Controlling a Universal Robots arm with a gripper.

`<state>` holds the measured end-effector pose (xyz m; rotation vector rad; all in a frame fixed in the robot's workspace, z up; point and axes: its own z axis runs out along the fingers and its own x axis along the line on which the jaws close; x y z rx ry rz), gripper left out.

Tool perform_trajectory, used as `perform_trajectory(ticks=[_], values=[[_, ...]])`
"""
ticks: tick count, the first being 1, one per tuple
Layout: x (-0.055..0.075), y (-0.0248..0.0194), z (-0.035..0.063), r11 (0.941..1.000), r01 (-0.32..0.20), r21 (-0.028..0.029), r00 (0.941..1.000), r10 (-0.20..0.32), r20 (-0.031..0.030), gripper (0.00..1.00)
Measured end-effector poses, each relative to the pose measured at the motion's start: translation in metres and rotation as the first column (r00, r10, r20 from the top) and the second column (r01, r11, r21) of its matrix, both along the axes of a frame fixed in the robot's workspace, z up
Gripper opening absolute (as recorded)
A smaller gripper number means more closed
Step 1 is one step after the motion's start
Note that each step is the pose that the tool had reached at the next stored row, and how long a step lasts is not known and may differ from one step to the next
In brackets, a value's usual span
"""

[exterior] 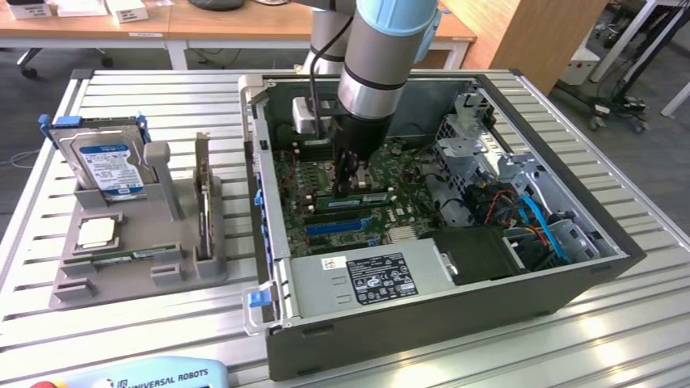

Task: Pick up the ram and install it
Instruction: 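Press down the ram until it locks into place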

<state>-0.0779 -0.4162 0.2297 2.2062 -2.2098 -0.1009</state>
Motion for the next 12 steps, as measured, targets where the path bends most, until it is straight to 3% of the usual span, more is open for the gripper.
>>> perform_trajectory(ticks=[12], values=[[0.0001, 0.0001, -0.0029, 1.0000, 0.000, 0.0004, 1.0000, 0.000, 0.0003, 0.10]])
